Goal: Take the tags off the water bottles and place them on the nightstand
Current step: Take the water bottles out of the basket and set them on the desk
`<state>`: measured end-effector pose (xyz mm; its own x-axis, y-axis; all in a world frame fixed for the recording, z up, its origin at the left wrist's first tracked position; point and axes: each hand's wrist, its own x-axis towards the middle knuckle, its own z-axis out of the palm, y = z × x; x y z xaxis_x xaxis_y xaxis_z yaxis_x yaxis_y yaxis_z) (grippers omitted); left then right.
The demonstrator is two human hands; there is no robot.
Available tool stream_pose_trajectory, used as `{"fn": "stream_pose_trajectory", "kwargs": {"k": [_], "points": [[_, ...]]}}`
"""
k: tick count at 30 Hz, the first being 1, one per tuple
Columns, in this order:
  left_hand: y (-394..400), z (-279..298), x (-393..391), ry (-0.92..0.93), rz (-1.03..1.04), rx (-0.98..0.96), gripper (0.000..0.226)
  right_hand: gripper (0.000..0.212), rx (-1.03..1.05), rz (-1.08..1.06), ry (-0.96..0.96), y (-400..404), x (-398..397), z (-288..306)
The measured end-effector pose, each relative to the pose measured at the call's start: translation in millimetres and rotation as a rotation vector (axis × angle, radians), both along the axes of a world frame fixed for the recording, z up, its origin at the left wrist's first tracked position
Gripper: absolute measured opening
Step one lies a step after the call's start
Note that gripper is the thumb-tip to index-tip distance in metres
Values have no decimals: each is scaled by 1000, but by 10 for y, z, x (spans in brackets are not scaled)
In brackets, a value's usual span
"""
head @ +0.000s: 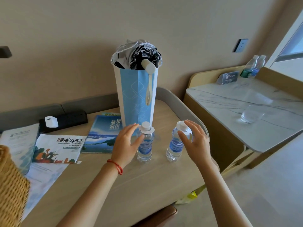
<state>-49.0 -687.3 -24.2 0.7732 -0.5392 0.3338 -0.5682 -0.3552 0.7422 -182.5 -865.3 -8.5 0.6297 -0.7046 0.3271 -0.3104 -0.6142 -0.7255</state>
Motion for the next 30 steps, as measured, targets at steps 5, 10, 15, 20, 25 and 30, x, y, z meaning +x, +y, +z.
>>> {"fn": "stream_pose_trajectory", "kwargs": {"k": [5,10,15,20,25,30], "points": [[430,-6,55,-273,0,248,51,49,-172,-17,136,373,-135,-54],[935,-83,87,-341,-8,393,52,51,-243,-31,175,778,-230,-95],[1378,-141,35,-368,-7,504,55,51,-302,2,213,1210,-281,-156],[1748,-111,-113,-388,31,513,56,50,-327,102,233,1603,-318,-160],[2092,-37,-321,-370,129,516,57,50,-373,233,247,1858,-346,-33],[2521,57,-755,-360,218,504,56,47,-397,358,196,2149,-527,62]]}}
